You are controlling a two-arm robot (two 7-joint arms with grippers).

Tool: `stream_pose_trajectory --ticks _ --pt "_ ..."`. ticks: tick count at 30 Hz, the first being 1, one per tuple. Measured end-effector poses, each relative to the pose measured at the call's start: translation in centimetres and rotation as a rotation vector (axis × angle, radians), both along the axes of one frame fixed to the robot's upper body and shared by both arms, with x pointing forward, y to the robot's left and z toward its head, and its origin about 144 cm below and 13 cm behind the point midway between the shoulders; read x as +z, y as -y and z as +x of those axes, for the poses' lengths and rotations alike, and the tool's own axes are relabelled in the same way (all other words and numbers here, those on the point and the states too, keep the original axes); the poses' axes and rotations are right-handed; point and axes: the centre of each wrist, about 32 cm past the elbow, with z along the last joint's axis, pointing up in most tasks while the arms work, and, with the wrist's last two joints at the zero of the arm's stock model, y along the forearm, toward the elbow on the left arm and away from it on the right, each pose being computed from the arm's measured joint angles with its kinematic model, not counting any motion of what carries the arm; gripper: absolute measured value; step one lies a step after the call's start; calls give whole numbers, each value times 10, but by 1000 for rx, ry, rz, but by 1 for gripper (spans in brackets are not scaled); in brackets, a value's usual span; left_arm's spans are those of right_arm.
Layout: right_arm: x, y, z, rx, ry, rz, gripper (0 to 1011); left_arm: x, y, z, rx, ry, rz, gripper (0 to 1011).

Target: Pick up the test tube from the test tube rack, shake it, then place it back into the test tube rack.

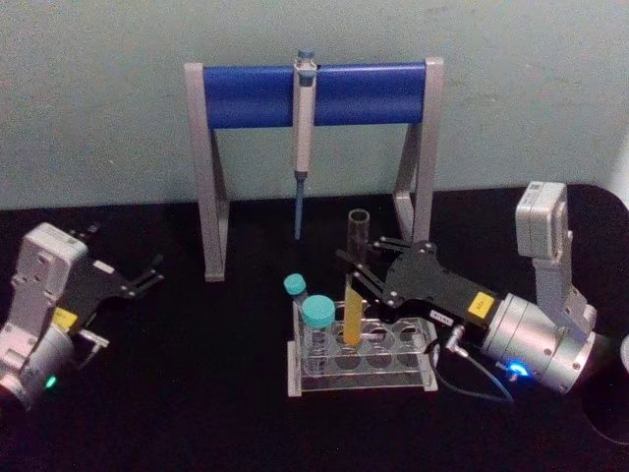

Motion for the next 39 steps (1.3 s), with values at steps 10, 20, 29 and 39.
stream_pose_trajectory --ticks 10,20,29,39 --pt "-4 -1 5 3 14 0 232 0 0 0 0 0 0 1001" --pt "-12 -3 9 -3 -2 -1 232 0 0 0 0 0 0 1001" --pt "-20 -5 9 -3 -28 0 232 0 0 0 0 0 0 1001" --pt "-29 -6 8 -11 -54 -11 232 0 0 0 0 0 0 1001"
